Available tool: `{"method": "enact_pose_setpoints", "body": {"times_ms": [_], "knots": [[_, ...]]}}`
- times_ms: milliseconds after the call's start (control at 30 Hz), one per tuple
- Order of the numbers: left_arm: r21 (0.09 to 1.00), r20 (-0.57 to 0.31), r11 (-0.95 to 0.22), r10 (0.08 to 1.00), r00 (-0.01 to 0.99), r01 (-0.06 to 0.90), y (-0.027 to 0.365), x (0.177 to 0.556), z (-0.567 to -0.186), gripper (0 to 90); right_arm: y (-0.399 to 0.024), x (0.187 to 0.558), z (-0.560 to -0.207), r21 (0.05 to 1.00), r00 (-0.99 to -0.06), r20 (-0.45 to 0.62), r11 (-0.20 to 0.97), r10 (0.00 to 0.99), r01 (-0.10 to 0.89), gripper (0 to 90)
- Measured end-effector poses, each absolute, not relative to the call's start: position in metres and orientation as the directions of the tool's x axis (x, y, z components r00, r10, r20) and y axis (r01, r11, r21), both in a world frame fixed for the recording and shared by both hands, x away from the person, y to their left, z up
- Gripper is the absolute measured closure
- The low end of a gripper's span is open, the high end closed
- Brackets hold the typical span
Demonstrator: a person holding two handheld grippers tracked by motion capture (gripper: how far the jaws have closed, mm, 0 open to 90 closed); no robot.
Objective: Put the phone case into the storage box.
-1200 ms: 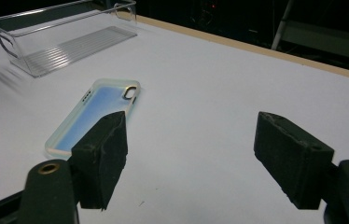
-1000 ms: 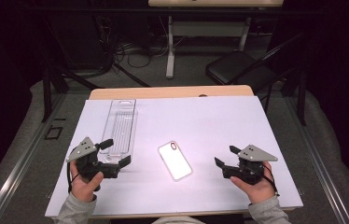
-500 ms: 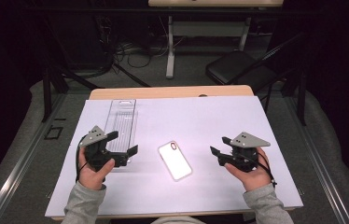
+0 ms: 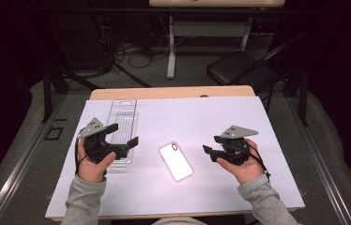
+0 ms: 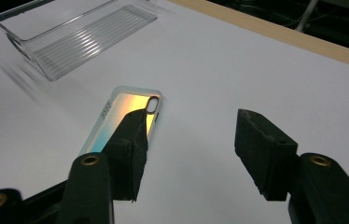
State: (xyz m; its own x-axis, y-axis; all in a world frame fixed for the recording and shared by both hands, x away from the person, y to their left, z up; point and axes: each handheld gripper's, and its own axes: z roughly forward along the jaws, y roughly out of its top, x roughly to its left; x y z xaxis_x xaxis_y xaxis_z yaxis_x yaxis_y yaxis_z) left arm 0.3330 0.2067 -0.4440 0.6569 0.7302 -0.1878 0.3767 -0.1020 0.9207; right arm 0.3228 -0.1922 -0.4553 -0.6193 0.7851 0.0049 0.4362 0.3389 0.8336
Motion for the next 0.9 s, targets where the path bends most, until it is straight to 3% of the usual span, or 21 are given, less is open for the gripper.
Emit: {"method": "enact_pose_setpoints", "body": {"times_ms": [233,367,600,900], "knots": [[0.914,-0.2,-0.097,0.739,0.644,0.395,0.217,0.334,-0.447,1.2,-0.181,0.337,-0.456,0.795,-0.645,0.015,0.383,0.764,0.472,49.2],[0.912,-0.195,-0.104,0.741,0.642,0.396,0.22,0.332,-0.448,5.7,-0.173,0.347,-0.457,0.758,-0.642,0.037,0.397,0.766,0.518,48.4],[0.918,-0.189,-0.091,0.754,0.629,0.385,0.23,0.33,-0.447,5.7,-0.161,0.359,-0.453,0.715,-0.659,0.075,0.42,0.748,0.558,45.0],[0.92,-0.182,-0.092,0.76,0.624,0.381,0.238,0.326,-0.445,5.7,-0.144,0.375,-0.452,0.638,-0.676,0.075,0.486,0.733,0.597,48.2]]}}
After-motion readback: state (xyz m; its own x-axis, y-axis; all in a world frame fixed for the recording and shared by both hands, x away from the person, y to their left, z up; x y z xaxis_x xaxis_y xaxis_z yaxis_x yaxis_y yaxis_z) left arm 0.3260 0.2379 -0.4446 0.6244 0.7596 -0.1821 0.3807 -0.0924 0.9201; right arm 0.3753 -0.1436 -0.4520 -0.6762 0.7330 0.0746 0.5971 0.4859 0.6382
